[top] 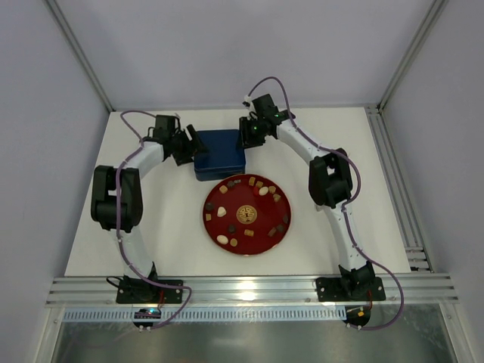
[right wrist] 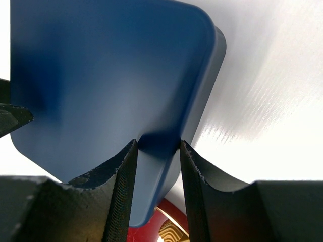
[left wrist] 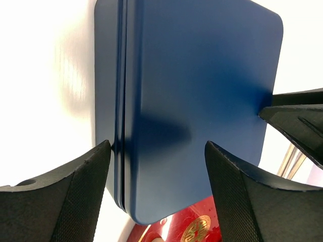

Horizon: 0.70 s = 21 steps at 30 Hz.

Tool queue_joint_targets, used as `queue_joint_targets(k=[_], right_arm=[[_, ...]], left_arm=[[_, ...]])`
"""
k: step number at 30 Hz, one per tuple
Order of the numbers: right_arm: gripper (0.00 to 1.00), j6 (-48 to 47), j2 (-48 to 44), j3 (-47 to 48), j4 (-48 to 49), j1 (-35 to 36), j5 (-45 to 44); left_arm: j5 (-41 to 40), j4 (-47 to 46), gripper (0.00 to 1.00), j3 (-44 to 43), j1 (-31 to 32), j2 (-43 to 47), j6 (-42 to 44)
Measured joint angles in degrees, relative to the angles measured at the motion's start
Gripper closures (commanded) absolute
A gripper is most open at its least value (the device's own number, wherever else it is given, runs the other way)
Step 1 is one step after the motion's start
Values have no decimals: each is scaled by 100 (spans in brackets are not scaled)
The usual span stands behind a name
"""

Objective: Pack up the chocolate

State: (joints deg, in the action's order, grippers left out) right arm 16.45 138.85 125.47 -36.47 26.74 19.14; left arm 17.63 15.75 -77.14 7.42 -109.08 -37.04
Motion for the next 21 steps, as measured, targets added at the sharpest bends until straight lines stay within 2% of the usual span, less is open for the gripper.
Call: queue_joint_targets(k=[21], right_arm=[[59,-116,-195,-254,92,177,-295]], left_arm=[[-319,229,38,273,61,317,-24]])
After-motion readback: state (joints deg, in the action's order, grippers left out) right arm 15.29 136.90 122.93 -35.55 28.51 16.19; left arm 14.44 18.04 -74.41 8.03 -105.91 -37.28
